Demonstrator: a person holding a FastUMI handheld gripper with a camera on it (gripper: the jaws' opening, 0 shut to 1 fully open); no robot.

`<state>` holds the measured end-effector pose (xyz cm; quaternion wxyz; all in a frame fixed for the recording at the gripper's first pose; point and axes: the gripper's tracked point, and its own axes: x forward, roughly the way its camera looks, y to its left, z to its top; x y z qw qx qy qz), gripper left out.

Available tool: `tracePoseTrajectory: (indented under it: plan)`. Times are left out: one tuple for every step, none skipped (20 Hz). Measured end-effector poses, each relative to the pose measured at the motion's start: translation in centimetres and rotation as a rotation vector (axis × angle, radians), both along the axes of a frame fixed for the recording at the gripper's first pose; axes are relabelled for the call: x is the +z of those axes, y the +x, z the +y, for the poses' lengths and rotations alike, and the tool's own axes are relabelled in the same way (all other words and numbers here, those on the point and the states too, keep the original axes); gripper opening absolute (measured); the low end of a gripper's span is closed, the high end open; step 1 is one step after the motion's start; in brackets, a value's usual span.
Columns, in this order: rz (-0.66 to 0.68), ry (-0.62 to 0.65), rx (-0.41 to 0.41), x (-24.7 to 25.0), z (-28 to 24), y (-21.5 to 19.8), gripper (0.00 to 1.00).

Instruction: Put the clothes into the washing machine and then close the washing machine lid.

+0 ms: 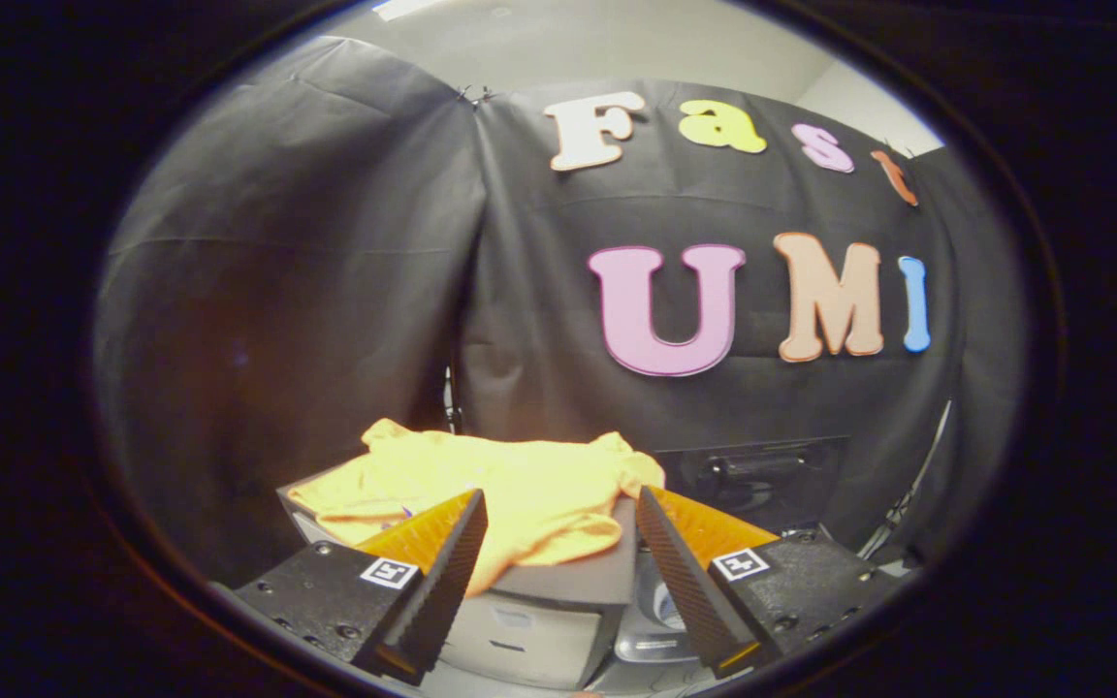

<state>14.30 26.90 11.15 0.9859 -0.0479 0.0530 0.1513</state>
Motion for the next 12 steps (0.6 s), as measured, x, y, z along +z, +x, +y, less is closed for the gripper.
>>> tracePoseTrajectory:
  plan:
    - [0.002,-0.011,0.002,0.4,1.3,0.8,0.95]
    - [0.004,-0.028,0.001,0.7,2.4,1.8,0.95]
    - [0.010,-0.041,-0.001,0.6,3.6,2.8,0.95]
    - [0.023,-0.055,-0.001,0.4,4.6,3.6,0.95]
    - [0.048,-0.059,-0.002,-0.2,5.6,4.4,0.95]
    - [0.080,-0.056,-0.003,-0.9,6.7,5.2,0.95]
    - [0.119,-0.053,-0.007,-1.8,7.6,5.7,0.96]
    - [0.150,-0.054,-0.013,-2.5,8.4,6.4,0.96]
    - [0.180,-0.053,-0.023,-3.3,9.0,7.4,0.97]
    - [0.211,-0.054,-0.038,-4.1,9.5,8.2,0.97]
    - [0.245,-0.058,-0.050,-5.2,10.0,9.0,0.96]
    - [0.275,-0.054,-0.062,-5.9,10.4,9.8,0.96]
